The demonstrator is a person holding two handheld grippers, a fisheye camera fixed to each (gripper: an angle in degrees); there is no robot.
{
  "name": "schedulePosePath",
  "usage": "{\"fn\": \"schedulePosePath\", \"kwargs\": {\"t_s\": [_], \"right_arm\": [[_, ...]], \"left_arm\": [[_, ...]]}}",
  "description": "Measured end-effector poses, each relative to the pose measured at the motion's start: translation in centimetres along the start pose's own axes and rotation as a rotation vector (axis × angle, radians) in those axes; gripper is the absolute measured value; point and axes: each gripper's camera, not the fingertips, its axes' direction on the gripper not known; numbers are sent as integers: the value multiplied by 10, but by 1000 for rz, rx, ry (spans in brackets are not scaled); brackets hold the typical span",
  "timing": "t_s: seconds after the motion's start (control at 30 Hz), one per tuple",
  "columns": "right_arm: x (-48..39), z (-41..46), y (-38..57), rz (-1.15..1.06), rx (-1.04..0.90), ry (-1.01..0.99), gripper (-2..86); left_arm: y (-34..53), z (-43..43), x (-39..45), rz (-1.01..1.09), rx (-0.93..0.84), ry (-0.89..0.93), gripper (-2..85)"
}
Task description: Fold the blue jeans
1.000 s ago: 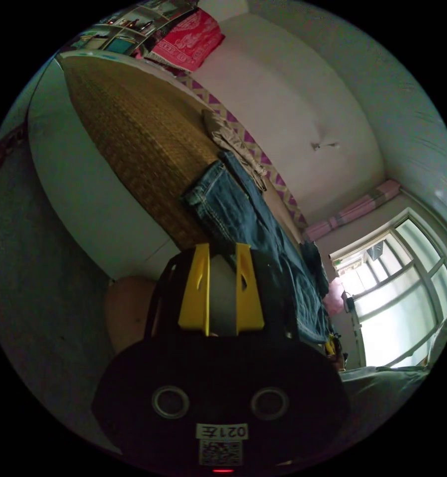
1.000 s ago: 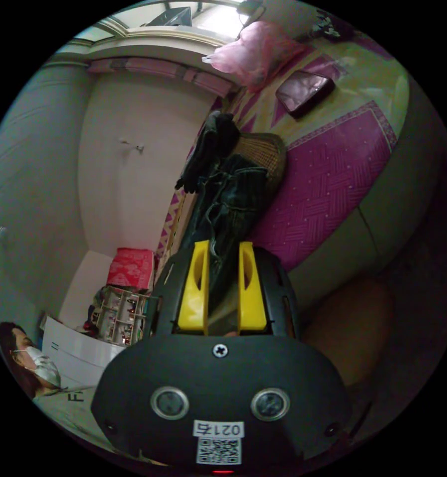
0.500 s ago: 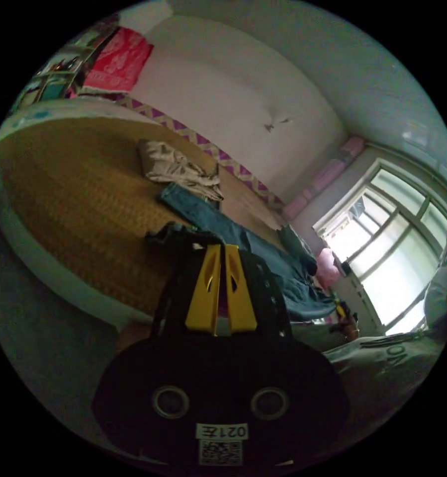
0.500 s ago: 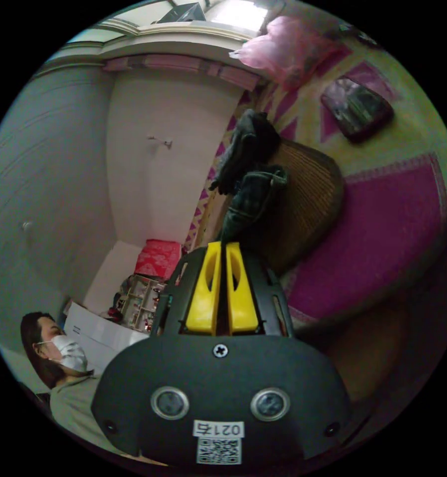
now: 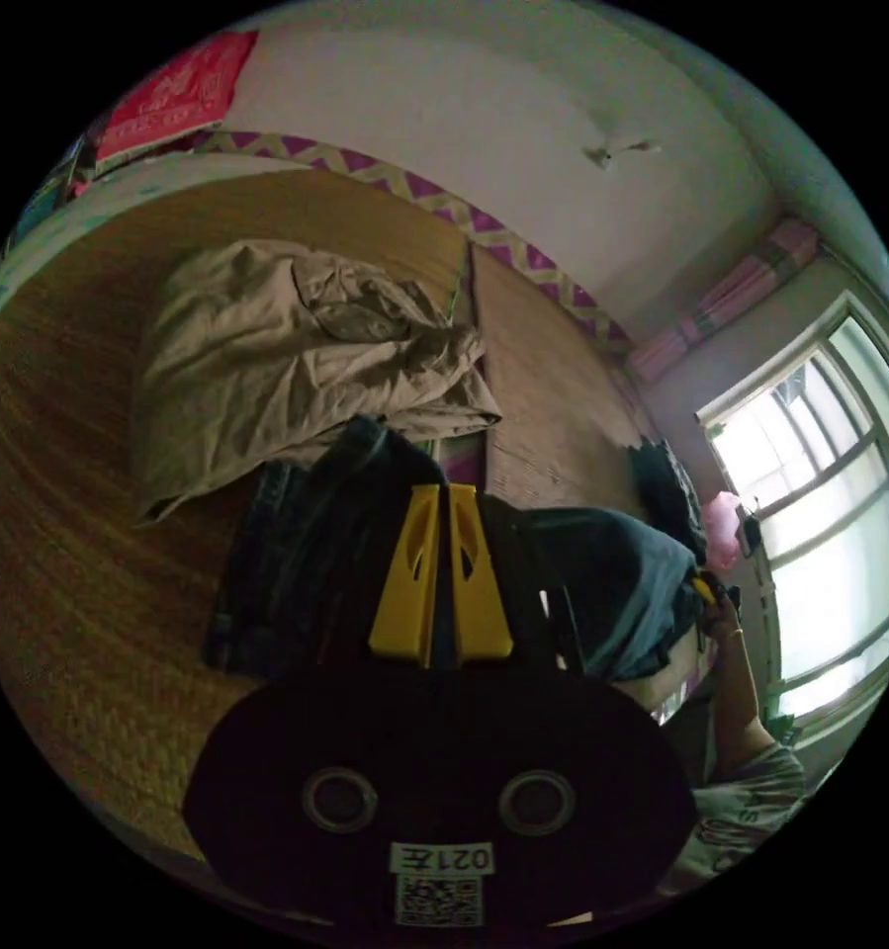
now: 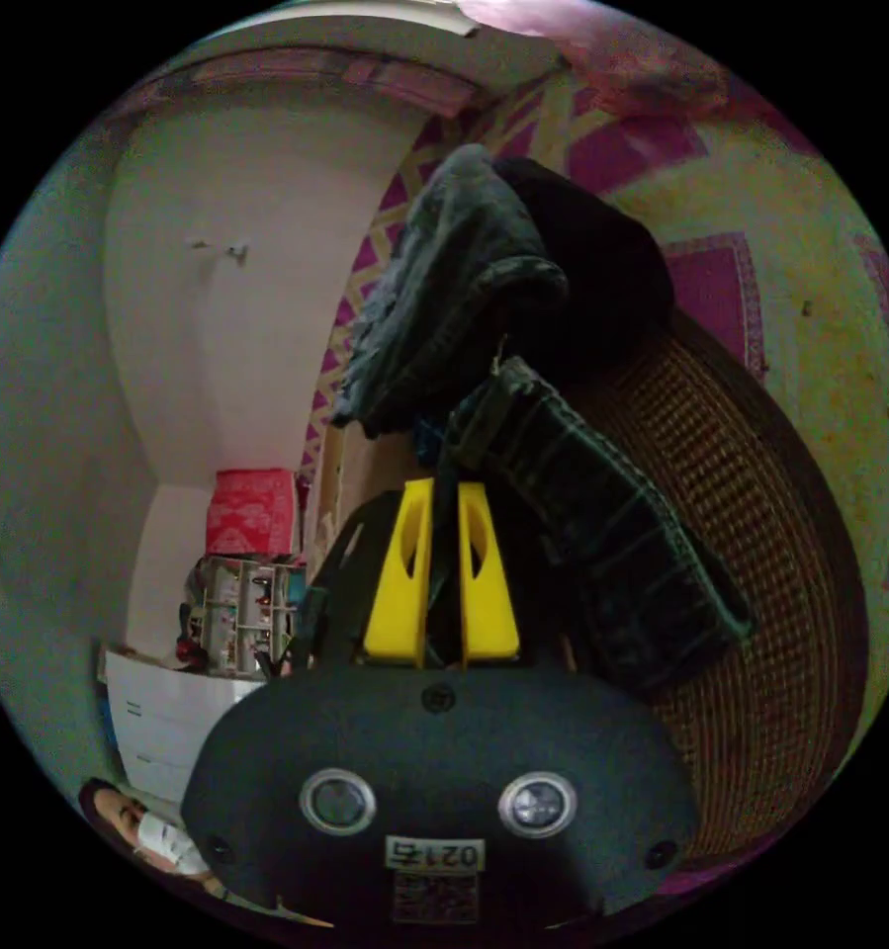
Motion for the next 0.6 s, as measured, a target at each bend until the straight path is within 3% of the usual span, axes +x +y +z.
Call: {"fn": "schedulePosePath", "kwargs": {"t_s": [0.17,0.37,0.5,0.6], "right_arm": [[38,26,28,1,52,-103,56],[-22,60,139,-396,-64,10,42],[-72,165,260,-730,-273,74,24],[-79,248,342,-897,-420,214,27]], "left_arm": [[3,14,-26,-48,63,110,-9],[29,-4,0,113,56,93,-9],[49,-6,19,188,101,-103,-6],[64,-17,0,42,174,-214,8]]}}
